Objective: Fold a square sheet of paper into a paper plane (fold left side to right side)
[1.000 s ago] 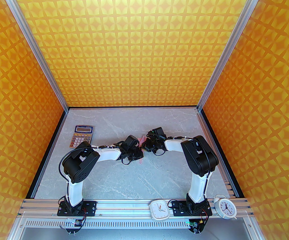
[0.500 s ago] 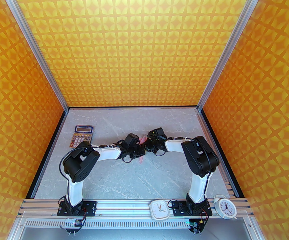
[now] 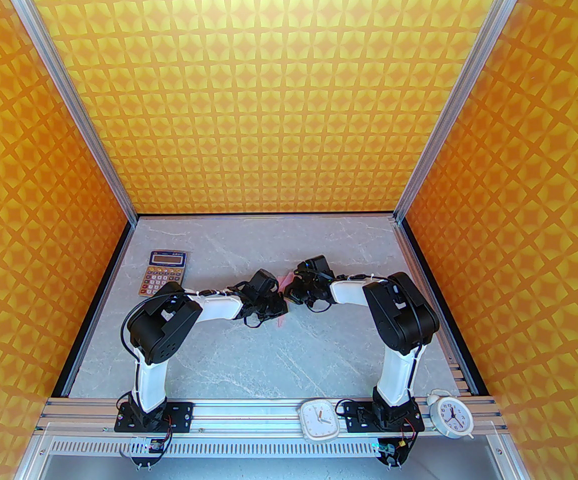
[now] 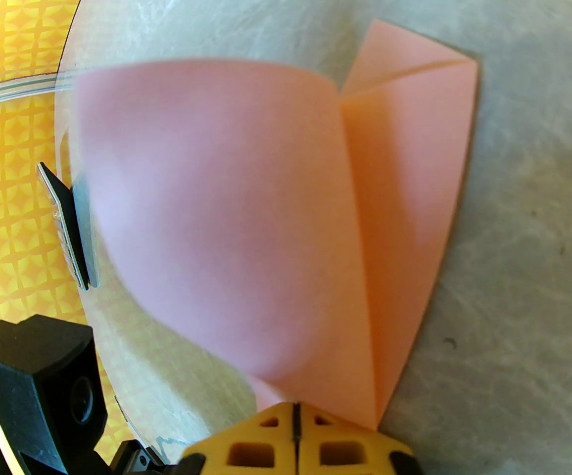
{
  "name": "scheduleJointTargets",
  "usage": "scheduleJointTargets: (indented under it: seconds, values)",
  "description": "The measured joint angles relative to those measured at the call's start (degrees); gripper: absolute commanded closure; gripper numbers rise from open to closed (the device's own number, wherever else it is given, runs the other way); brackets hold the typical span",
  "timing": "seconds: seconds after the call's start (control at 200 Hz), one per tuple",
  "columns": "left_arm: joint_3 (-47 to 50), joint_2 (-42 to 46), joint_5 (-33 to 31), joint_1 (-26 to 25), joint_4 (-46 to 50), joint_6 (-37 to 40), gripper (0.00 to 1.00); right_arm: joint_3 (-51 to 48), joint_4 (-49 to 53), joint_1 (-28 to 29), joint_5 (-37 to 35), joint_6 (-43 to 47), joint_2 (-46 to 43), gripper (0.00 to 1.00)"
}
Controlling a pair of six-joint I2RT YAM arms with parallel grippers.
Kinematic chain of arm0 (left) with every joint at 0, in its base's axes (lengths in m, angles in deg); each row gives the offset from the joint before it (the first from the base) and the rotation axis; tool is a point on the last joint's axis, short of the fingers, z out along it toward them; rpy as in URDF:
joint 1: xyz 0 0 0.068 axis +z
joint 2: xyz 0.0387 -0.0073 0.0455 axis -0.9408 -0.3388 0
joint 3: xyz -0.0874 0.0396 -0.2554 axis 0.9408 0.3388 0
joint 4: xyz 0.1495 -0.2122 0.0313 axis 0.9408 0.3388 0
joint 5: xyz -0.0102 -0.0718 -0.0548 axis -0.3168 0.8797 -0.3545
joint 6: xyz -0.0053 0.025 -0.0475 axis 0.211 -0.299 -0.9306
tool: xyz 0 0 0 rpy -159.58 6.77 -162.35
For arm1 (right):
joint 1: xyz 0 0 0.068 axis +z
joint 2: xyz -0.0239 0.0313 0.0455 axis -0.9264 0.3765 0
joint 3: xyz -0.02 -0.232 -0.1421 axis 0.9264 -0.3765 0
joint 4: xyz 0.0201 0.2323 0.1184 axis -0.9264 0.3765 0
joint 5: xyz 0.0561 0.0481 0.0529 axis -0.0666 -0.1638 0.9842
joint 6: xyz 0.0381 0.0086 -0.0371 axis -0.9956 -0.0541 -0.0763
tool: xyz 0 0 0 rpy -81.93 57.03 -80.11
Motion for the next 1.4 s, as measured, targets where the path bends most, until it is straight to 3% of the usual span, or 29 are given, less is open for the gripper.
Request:
scheduleJointTargets:
  seconds: [0.71, 1.05, 1.185, 1.4]
  values:
    - [2.58, 0.61, 0.24, -0.11, -4.26, 0.68, 1.0, 9.88, 3.61, -9.57, 4.07, 0.04, 7.1, 0.95]
    - [2.56, 0.7, 0.63, -0.11, -3.78, 1.57, 1.0, 15.04, 6.91, -13.88, 0.28, 1.25, 9.01, 0.95]
    - [1.81, 0.7, 0.72, -0.11, -2.45, 1.9, 1.0, 13.94, 7.5, -14.49, -0.76, 2.12, 7.23, 0.95]
    - [0.81, 0.7, 0.98, -0.11, -0.07, 2.01, 1.0, 6.08, 5.95, -12.41, 0.26, 2.73, -2.75, 0.94]
